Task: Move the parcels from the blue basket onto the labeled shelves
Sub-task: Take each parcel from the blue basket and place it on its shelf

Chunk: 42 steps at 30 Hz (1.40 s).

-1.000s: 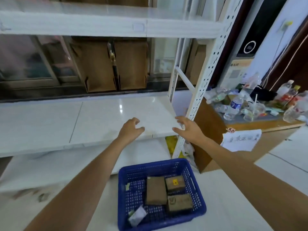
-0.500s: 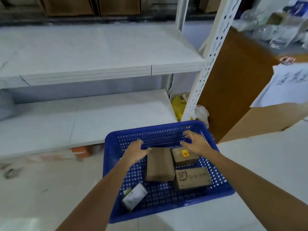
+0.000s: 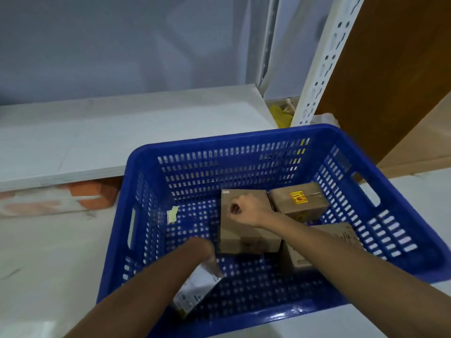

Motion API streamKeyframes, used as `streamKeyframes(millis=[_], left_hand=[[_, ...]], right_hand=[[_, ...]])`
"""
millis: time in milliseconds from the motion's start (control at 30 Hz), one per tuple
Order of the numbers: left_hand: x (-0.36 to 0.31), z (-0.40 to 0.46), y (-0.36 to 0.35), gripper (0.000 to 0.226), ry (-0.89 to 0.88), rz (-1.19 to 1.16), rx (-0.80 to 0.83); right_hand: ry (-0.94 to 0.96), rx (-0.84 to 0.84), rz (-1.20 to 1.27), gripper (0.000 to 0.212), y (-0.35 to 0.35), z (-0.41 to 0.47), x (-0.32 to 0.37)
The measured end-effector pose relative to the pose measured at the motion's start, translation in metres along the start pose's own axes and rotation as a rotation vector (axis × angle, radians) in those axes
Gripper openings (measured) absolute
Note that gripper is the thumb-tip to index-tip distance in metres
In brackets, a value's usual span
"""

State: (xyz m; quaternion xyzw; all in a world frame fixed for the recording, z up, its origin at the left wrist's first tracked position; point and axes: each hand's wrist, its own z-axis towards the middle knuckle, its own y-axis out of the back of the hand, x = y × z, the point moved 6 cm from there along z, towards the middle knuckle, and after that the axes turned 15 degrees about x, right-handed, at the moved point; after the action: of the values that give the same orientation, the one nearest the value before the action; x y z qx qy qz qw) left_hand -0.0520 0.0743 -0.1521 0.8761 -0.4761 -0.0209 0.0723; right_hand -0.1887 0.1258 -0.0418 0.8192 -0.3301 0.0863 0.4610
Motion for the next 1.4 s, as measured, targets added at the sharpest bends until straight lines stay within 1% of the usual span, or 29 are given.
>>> streamKeyframes(millis=[133, 200, 333, 400, 533, 567, 667, 700, 767, 833, 867, 900, 967, 1000, 1067, 1133, 1200, 1267, 1300, 1400], left_hand=[[-0.007, 0.032, -0.011, 0.121, 0.029, 0.039, -0.041], [-0.006, 0.046, -0.019, 0.124, 0.073, 0.081, -0.08], [0.0, 0.067, -0.038, 0.115, 0.129, 0.134, -0.169], [-0.001, 0.064, -0.039, 0.109, 0.085, 0.103, -0.17], [0.001, 0.024, -0.016, 0.103, -0.007, -0.043, -0.016], [0.006, 0.008, -0.006, 0.1, -0.03, -0.13, 0.044], [0.027, -0.044, 0.028, 0.087, -0.171, -0.514, 0.221], [0.034, -0.061, 0.041, 0.081, -0.228, -0.588, 0.243], [0.049, -0.093, 0.07, 0.067, -0.353, -0.685, 0.2], [0.061, -0.118, 0.098, 0.06, -0.51, -0.822, 0.081], [0.066, -0.128, 0.111, 0.063, -0.592, -0.907, 0.004], [0.07, -0.137, 0.123, 0.07, -0.661, -0.998, -0.075], [0.075, -0.151, 0.139, 0.079, -0.741, -1.165, -0.221], [0.074, -0.158, 0.144, 0.076, -0.76, -1.238, -0.278], [0.068, -0.178, 0.148, 0.066, -0.798, -1.37, -0.309], [0.061, -0.207, 0.148, 0.067, -0.825, -1.438, -0.293], [0.061, -0.249, 0.15, 0.075, -0.842, -1.421, -0.307], [0.065, -0.302, 0.156, 0.075, -0.863, -1.373, -0.35], [0.067, -0.333, 0.16, 0.07, -0.88, -1.352, -0.369], [0.067, -0.431, 0.172, 0.041, -0.975, -1.319, -0.394]], right_hand=[[0.023, -0.046, -0.019, 0.02, 0.007, -0.002, -0.009], [0.03, -0.07, -0.021, 0.019, 0.012, -0.005, -0.015], [0.023, -0.111, -0.033, 0.019, 0.018, -0.009, -0.024], [0.014, -0.115, -0.054, 0.02, 0.019, -0.009, -0.027], [0.017, -0.09, -0.033, 0.019, 0.02, -0.008, -0.025], [0.023, -0.073, -0.006, 0.018, 0.021, -0.007, -0.023], [0.037, 0.005, 0.144, 0.02, 0.022, -0.004, -0.014], [0.035, 0.034, 0.191, 0.024, 0.023, -0.004, -0.009], [0.013, 0.099, 0.276, 0.045, 0.025, -0.002, -0.003], [-0.001, 0.176, 0.43, 0.072, 0.027, -0.002, 0.002], [0.003, 0.206, 0.524, 0.08, 0.028, -0.002, 0.004], [0.017, 0.222, 0.61, 0.083, 0.03, -0.003, 0.005], [0.076, 0.212, 0.722, 0.083, 0.042, -0.008, 0.01], [0.111, 0.185, 0.755, 0.083, 0.051, -0.013, 0.014], [0.139, 0.081, 0.8, 0.078, 0.077, -0.027, 0.021], [0.132, -0.006, 0.837, 0.064, 0.11, -0.051, 0.027], [0.14, -0.003, 0.874, 0.056, 0.146, -0.083, 0.038], [0.144, 0.026, 0.908, 0.054, 0.187, -0.121, 0.054], [0.148, 0.044, 0.923, 0.053, 0.208, -0.142, 0.063], [0.181, 0.103, 0.951, 0.051, 0.275, -0.206, 0.099]])
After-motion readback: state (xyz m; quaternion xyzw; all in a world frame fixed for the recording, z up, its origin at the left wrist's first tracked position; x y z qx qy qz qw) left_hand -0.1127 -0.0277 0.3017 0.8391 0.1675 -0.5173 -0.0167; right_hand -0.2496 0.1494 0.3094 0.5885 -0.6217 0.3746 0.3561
